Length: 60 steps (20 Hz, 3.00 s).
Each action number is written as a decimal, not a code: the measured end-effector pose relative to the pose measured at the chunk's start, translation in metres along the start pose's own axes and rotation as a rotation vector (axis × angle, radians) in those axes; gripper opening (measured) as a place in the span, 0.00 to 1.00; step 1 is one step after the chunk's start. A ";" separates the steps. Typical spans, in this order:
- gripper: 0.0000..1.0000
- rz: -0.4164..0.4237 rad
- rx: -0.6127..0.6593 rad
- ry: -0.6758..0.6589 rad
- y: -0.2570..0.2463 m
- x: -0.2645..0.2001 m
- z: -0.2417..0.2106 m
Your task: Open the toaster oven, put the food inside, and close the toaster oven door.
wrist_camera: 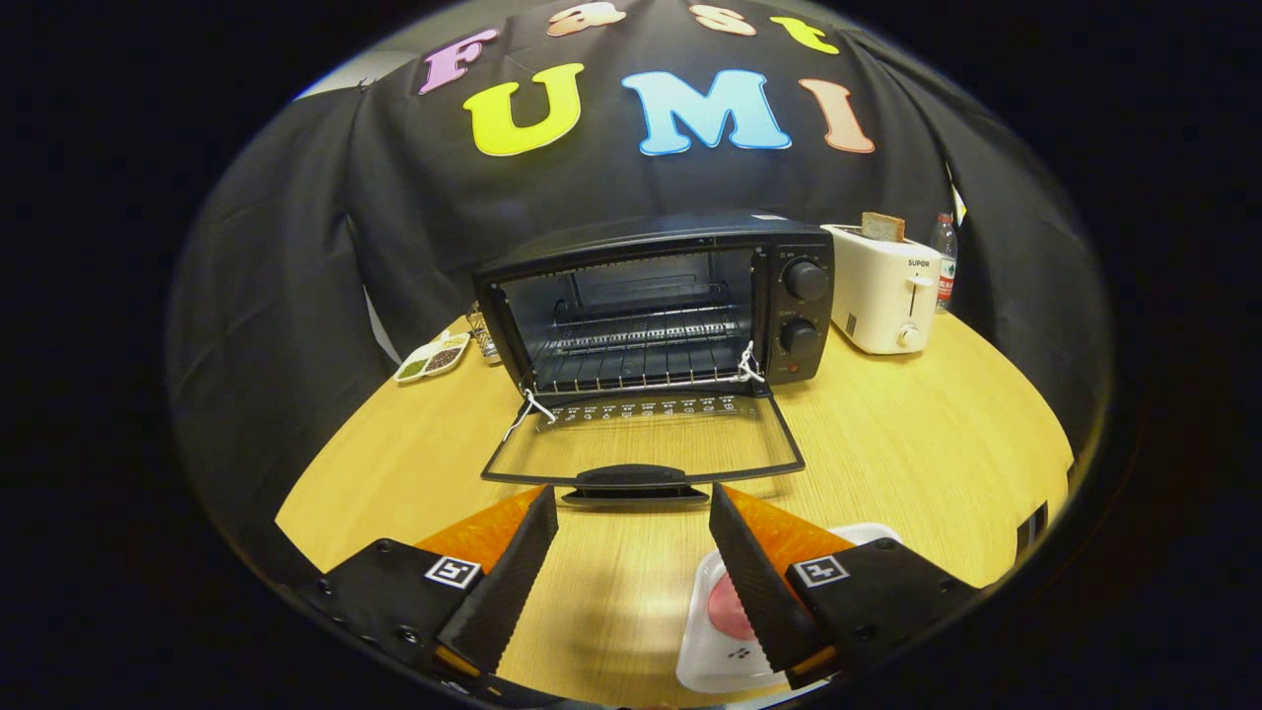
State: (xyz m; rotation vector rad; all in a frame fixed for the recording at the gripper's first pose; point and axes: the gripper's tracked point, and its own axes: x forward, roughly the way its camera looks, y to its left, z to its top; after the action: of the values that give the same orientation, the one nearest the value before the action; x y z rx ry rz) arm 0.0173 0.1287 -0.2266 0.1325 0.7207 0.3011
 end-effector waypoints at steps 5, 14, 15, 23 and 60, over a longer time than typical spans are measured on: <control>0.99 0.057 0.032 0.045 -0.042 -0.024 0.006; 0.99 0.127 0.032 0.248 -0.123 -0.048 -0.009; 0.99 0.127 0.038 0.264 -0.130 -0.049 -0.012; 0.99 0.189 0.151 0.504 -0.157 -0.055 -0.056; 0.02 0.349 0.458 0.821 -0.168 -0.036 -0.098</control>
State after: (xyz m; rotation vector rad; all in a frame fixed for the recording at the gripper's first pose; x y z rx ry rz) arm -0.0356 -0.0409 -0.3142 0.5954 1.5836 0.5292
